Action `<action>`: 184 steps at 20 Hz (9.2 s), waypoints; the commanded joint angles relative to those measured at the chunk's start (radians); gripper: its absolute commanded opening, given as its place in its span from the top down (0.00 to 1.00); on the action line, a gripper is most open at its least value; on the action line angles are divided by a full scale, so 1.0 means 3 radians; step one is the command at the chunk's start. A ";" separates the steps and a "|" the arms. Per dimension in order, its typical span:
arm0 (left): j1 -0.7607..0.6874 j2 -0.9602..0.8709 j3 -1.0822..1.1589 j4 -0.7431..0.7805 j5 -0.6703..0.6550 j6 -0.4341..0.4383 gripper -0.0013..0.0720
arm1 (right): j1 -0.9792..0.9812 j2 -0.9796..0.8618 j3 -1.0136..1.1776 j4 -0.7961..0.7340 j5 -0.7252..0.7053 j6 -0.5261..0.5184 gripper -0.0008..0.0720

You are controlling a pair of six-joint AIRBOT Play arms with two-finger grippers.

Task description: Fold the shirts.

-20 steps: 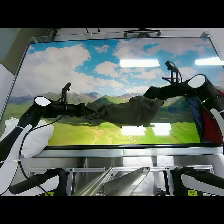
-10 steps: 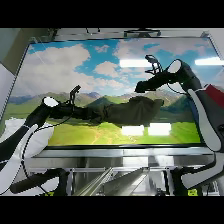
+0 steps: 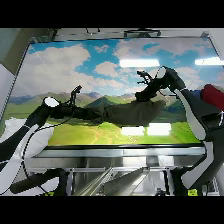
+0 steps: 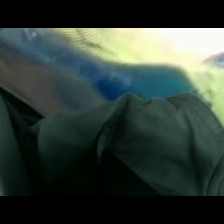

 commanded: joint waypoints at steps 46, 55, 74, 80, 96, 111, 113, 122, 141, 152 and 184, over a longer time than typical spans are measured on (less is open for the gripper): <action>0.0069 0.1026 -0.0818 -0.0109 0.0312 -0.0164 0.96 | -0.0062 0.2003 -0.1869 -0.0032 -0.0493 -0.0356 0.36; 0.0069 0.0924 -0.0818 -0.0085 0.0296 -0.0113 0.96 | -0.0052 0.1343 -0.1408 -0.0017 -0.0357 -0.0450 0.11; 0.0958 0.1748 0.0028 -0.0112 -0.0139 -0.0393 0.96 | -0.0334 0.2054 -0.0161 -0.0023 0.0093 -0.0238 0.96; 0.2014 0.2588 0.1091 -0.0415 -0.0618 -0.0582 0.96 | -0.0781 0.3599 -0.0031 -0.0095 -0.0516 -0.0167 0.96; 0.0760 0.1061 0.2122 0.0248 -0.0468 -0.0572 0.96 | -0.0769 0.2871 -0.0125 0.0739 -0.0791 -0.0749 0.96; 0.0694 -0.1733 0.3356 0.0524 -0.0532 -0.0245 0.49 | -0.0773 0.0567 -0.0031 0.1134 -0.1595 -0.0748 0.35; 0.0786 -0.1699 0.3574 0.0535 -0.0821 -0.0469 0.28 | -0.0951 0.0759 0.0001 0.1134 -0.1292 -0.0629 0.35; 0.1438 -0.0434 0.1467 0.0804 -0.1397 -0.0618 0.32 | -0.2247 0.1701 -0.1356 0.1109 0.0334 -0.0710 0.48; 0.1886 -0.0361 -0.0023 0.0867 -0.0441 0.0034 0.32 | -0.2735 0.1829 -0.2726 0.1085 -0.0173 -0.0900 0.48; 0.1783 -0.0882 -0.0080 0.0322 -0.0716 0.0571 0.64 | -0.2735 0.1830 -0.2726 0.1083 -0.0098 -0.0899 0.48; 0.1872 0.0198 0.0244 -0.0323 -0.1516 0.0256 0.97 | -0.1953 0.2110 -0.1816 0.2035 0.0001 -0.1197 0.96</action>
